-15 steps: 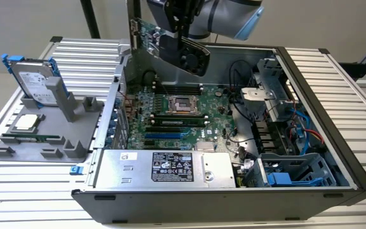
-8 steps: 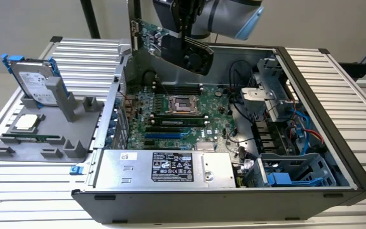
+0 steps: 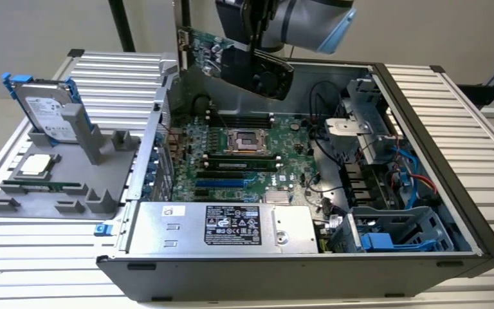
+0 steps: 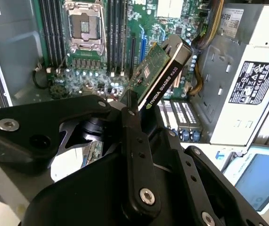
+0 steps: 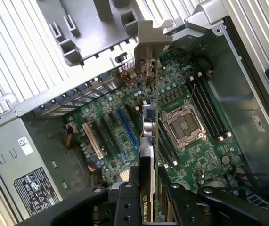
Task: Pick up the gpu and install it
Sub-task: 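Insert the gpu into the slot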
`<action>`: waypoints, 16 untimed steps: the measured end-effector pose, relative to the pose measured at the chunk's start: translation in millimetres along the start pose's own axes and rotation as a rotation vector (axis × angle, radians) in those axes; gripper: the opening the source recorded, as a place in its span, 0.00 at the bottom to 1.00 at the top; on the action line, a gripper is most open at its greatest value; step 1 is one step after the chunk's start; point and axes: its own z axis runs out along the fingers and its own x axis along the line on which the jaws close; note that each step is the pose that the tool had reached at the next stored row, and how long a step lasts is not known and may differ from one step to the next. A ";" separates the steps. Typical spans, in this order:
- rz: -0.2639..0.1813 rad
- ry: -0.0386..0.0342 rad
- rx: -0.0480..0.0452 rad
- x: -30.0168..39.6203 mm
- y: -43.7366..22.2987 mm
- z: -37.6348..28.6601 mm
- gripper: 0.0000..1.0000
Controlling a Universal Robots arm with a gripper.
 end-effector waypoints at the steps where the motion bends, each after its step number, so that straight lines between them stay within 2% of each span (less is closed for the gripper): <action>1: -0.008 0.0004 -0.0001 -0.3 -0.6 -0.1 0.00; 16: -0.130 0.0063 -0.0014 -4.6 -8.9 -1.4 0.00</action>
